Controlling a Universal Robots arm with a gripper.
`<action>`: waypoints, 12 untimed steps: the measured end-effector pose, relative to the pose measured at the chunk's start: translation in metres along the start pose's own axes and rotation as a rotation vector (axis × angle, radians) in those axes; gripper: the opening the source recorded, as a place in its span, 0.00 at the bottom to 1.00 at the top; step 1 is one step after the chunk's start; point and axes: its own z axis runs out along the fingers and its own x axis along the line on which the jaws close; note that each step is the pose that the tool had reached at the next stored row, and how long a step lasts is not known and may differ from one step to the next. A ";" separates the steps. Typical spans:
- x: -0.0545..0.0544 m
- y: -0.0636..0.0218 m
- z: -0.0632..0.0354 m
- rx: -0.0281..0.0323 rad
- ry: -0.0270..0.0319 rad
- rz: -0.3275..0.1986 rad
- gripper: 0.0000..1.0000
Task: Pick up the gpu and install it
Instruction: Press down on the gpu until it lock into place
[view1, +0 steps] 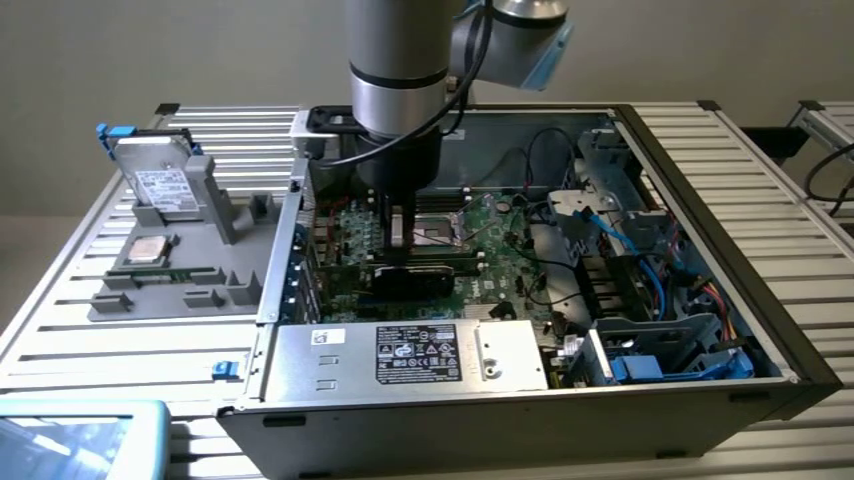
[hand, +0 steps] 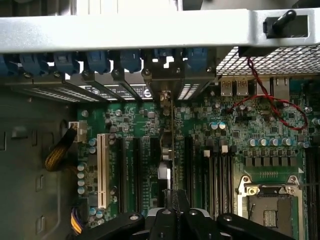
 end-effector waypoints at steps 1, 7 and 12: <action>0.000 -0.0001 0.0014 -0.0006 -0.0010 0.001 0.12; 0.000 -0.0004 0.0061 -0.0043 -0.0059 0.005 0.12; 0.000 -0.0001 -0.0038 -0.0104 -0.0068 0.009 0.12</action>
